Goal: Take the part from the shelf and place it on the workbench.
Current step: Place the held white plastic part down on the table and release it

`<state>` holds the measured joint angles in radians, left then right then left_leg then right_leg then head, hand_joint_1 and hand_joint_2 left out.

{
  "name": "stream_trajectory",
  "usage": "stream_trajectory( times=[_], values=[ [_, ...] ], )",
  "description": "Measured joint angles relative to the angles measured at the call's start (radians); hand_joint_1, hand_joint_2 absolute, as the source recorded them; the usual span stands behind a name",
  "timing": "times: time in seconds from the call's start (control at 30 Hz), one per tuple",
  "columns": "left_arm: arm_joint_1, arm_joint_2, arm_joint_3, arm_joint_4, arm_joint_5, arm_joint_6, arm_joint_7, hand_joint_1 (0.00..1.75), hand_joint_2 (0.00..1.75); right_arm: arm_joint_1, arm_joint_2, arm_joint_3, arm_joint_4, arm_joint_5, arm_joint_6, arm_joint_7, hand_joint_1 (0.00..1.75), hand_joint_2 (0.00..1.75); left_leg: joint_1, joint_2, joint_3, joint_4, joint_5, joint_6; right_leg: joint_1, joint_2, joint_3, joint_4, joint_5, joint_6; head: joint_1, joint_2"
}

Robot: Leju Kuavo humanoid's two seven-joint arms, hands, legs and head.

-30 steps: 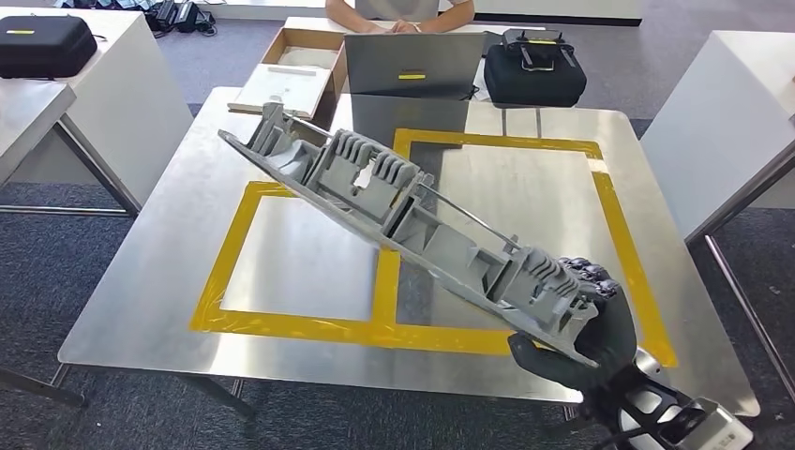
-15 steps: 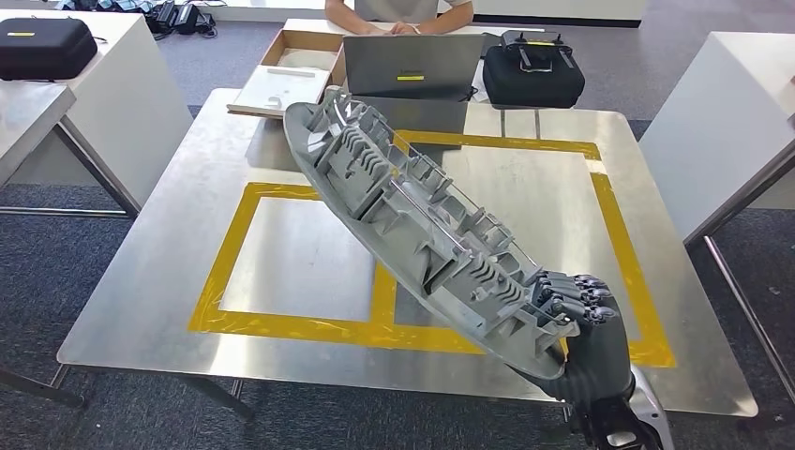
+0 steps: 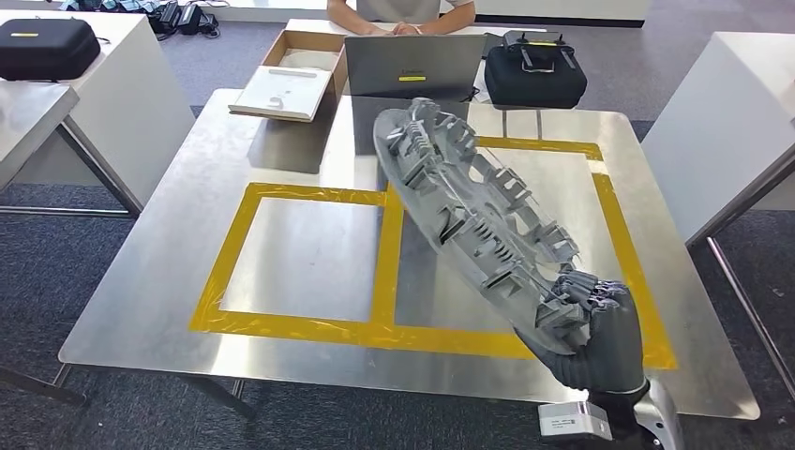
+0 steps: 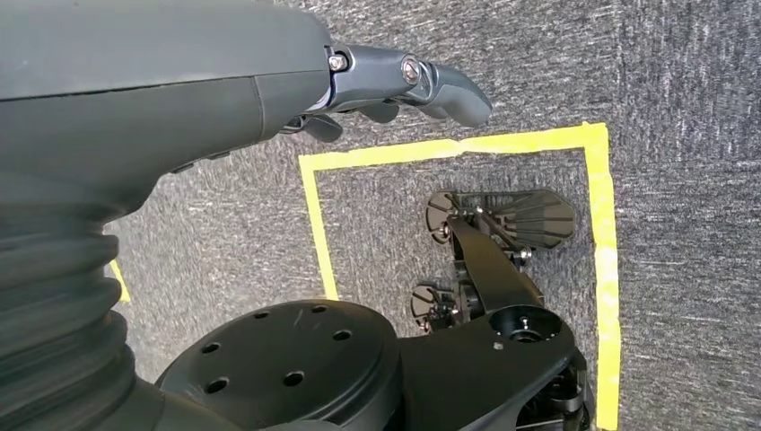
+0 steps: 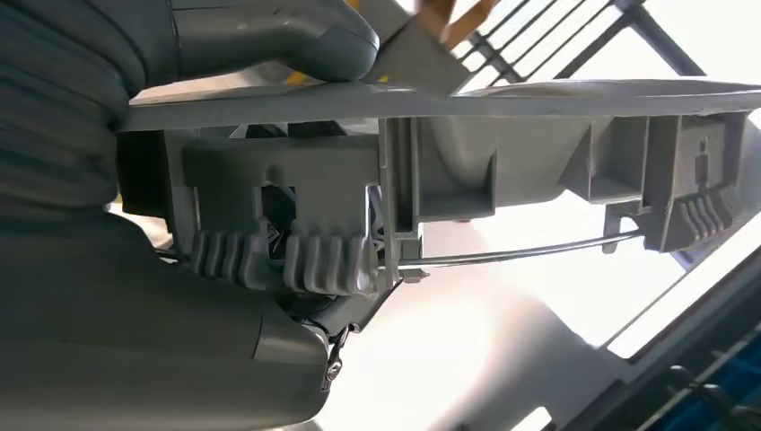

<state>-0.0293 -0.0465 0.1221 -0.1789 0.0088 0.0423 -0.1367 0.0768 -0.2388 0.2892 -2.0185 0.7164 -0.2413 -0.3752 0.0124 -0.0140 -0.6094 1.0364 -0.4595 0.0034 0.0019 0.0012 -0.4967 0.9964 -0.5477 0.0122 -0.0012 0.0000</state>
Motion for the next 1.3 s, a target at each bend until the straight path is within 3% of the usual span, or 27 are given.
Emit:
stream_trajectory(
  times=[0.13, 0.33, 0.83, 1.0, 1.3],
  values=[
    [0.005, 0.002, 0.009, 0.0, 0.0, -0.005, -0.003, 0.0, 1.75, 0.08, 0.021, -0.139, 0.018, 0.03, 0.02, 0.008, 1.75, 1.75, 0.0, 0.0, 0.0, 0.0, -0.001, -0.001, 0.0, 0.0, 0.0, 0.0, 0.0, 0.0, 0.0, 0.0],
    [0.006, 0.003, 0.014, 0.0, -0.002, -0.01, -0.006, 0.0, 1.75, 0.11, 0.051, -0.271, 0.063, 0.111, 0.063, 0.08, 1.75, 1.75, 0.0, 0.001, 0.001, 0.0, -0.001, -0.001, 0.0, 0.001, 0.0, 0.0, 0.0, 0.0, 0.0, 0.0],
    [0.006, 0.003, 0.024, 0.0, -0.018, -0.016, -0.01, 0.0, 1.75, 0.056, 0.082, -0.356, 0.205, 0.17, 0.132, 0.135, 1.75, 1.75, 0.0, 0.002, 0.004, -0.002, -0.001, -0.001, 0.0, 0.001, 0.002, 0.0, -0.001, 0.0, 0.0, 0.0],
    [0.004, 0.003, 0.024, 0.0, -0.034, -0.025, -0.025, 0.0, 1.75, -0.071, 0.075, -0.354, 0.382, 0.23, 0.155, 0.149, 1.75, 1.75, 0.0, 0.005, 0.007, -0.002, 0.0, -0.001, 0.0, 0.004, 0.004, 0.0, 0.0, 0.0, 0.0, 0.0],
    [-0.001, 0.002, 0.024, -0.001, -0.053, -0.043, -0.042, 0.0, 1.75, -0.473, 0.045, -0.257, 0.962, 0.286, 0.111, 0.121, 1.75, 1.75, 0.0, 0.007, 0.01, -0.002, 0.003, -0.002, 0.0, 0.006, 0.007, 0.0, 0.004, 0.002, 0.0, 0.0]
  ],
)
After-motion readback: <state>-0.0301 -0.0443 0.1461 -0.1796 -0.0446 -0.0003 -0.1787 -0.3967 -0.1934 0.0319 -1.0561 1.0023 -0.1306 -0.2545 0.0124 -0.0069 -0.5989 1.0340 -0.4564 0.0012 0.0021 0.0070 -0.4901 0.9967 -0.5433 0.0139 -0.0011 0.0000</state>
